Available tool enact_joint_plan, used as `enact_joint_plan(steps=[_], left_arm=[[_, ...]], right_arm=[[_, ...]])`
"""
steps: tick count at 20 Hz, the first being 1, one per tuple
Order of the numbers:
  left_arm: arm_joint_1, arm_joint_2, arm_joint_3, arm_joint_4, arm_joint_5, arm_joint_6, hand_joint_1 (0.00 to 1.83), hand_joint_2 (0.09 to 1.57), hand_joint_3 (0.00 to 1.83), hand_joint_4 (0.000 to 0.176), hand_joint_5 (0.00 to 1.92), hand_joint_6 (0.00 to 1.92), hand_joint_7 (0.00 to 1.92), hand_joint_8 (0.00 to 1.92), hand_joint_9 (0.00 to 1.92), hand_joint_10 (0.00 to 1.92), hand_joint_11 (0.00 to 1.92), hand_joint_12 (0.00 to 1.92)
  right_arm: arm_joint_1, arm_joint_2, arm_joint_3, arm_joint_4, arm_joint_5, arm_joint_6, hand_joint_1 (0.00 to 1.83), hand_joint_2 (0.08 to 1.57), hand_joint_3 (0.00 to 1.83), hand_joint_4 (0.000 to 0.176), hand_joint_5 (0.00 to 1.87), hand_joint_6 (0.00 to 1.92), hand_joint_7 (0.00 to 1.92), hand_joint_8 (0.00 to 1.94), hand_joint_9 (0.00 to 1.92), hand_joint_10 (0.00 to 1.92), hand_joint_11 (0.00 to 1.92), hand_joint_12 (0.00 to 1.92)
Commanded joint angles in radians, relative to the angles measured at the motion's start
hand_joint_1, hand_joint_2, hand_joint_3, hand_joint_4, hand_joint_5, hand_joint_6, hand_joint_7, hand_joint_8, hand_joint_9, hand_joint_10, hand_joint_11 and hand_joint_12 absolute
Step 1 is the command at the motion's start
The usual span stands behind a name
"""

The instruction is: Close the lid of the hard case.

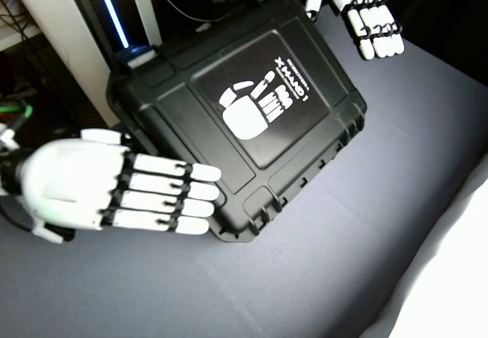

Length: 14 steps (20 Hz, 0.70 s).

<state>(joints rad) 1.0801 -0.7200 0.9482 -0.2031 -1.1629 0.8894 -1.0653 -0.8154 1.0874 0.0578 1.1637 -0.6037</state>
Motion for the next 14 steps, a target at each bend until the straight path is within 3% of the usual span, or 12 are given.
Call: enact_joint_plan(steps=[1, 3, 5, 7, 8, 12, 14], left_arm=[[-0.001, 0.013, -0.007, -0.032, -0.181, -0.015, 0.02, 1.15, 0.00, 0.000, 0.00, 0.00, 0.00, 0.00, 0.01, 0.00, 0.05, 0.06], [0.029, 0.021, -0.026, -0.040, -0.220, -0.015, 0.01, 1.14, 0.00, 0.000, 0.00, 0.00, 0.00, 0.00, 0.01, 0.00, 0.00, 0.22], [0.092, 0.033, -0.056, -0.070, -0.293, -0.015, 0.03, 1.15, 0.00, 0.000, 0.00, 0.00, 0.00, 0.00, 0.01, 0.00, 0.00, 0.23], [0.163, 0.043, -0.079, -0.110, -0.374, -0.016, 0.09, 1.14, 0.00, 0.000, 0.00, 0.00, 0.01, 0.00, 0.02, 0.00, 0.00, 0.17], [0.195, 0.046, -0.086, -0.129, -0.406, -0.019, 0.09, 1.13, 0.00, 0.000, 0.00, 0.00, 0.01, 0.00, 0.00, 0.00, 0.00, 0.03], [0.291, 0.055, -0.120, -0.218, -0.548, -0.021, 0.06, 1.12, 0.00, 0.000, 0.00, 0.00, 0.00, 0.00, 0.00, 0.00, 0.00, 0.00], [0.325, 0.060, -0.126, -0.248, -0.567, -0.035, 0.09, 1.13, 0.00, 0.000, 0.00, 0.00, 0.00, 0.00, 0.00, 0.00, 0.00, 0.00]], right_arm=[[-0.024, 0.015, -0.010, 0.050, 0.179, 0.006, 0.31, 1.19, 0.00, 0.000, 0.00, 0.00, 0.01, 0.00, 0.00, 0.00, 0.02, 0.02], [-0.080, 0.033, -0.025, 0.087, 0.224, 0.006, 0.39, 1.17, 0.00, 0.000, 0.01, 0.00, 0.00, 0.00, 0.00, 0.00, 0.01, 0.01], [-0.128, 0.057, -0.041, 0.117, 0.260, 0.006, 0.43, 1.16, 0.00, 0.000, 0.01, 0.00, 0.00, 0.00, 0.00, 0.00, 0.00, 0.00], [-0.161, 0.075, -0.056, 0.138, 0.297, 0.005, 0.44, 1.15, 0.00, 0.000, 0.03, 0.01, 0.01, 0.00, 0.00, 0.00, 0.02, 0.01], [-0.170, 0.077, -0.060, 0.148, 0.313, 0.005, 0.43, 1.16, 0.00, 0.000, 0.04, 0.01, 0.02, 0.01, 0.01, 0.00, 0.03, 0.01], [-0.184, 0.075, -0.061, 0.161, 0.345, 0.001, 0.45, 1.18, 0.00, 0.000, 0.03, 0.00, 0.00, 0.00, 0.00, 0.00, 0.02, 0.01], [-0.185, 0.073, -0.061, 0.161, 0.345, 0.001, 0.46, 1.18, 0.00, 0.000, 0.03, 0.00, 0.00, 0.00, 0.00, 0.00, 0.02, 0.01]])
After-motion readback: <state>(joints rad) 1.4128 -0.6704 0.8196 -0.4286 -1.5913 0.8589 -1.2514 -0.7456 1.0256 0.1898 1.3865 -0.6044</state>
